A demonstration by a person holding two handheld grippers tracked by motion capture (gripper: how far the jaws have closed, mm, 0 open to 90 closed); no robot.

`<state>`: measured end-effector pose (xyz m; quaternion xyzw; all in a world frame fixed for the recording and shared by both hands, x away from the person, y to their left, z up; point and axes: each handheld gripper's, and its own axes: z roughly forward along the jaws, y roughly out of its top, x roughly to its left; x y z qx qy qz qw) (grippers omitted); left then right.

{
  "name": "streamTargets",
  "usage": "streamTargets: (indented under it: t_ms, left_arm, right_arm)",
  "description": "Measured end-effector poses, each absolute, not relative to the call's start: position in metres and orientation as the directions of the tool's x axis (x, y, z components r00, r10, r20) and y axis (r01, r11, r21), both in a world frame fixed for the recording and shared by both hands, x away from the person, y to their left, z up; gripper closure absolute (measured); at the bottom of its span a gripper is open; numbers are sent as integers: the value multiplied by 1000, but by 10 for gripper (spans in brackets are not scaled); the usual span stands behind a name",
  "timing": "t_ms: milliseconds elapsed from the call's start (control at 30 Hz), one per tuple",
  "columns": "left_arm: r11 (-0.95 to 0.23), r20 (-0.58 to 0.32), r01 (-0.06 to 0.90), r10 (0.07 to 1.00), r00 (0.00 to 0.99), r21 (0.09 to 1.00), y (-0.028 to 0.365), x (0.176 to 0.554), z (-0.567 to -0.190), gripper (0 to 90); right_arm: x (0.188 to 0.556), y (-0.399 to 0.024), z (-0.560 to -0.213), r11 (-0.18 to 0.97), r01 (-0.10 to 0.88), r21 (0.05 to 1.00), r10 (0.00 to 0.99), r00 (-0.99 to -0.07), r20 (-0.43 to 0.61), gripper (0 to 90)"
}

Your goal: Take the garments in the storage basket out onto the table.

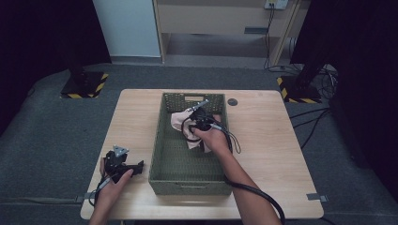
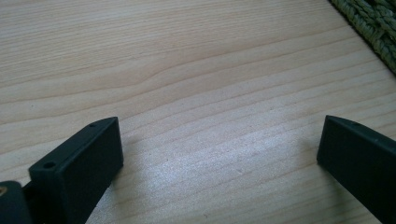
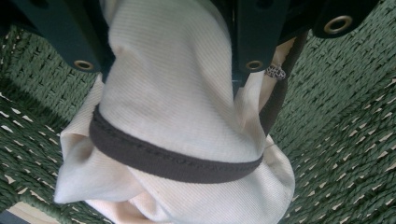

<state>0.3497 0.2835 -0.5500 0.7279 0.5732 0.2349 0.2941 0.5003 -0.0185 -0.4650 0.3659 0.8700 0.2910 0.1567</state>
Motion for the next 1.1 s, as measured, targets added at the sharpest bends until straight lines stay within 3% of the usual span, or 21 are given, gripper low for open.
streamTargets:
  t_ms: [1100]
  left_arm:
    - [-170,4,697,972,233,697,283,350,-550,0]
  right_arm:
    - [475,-32,-420,553,494,671,718,-691,-83,600]
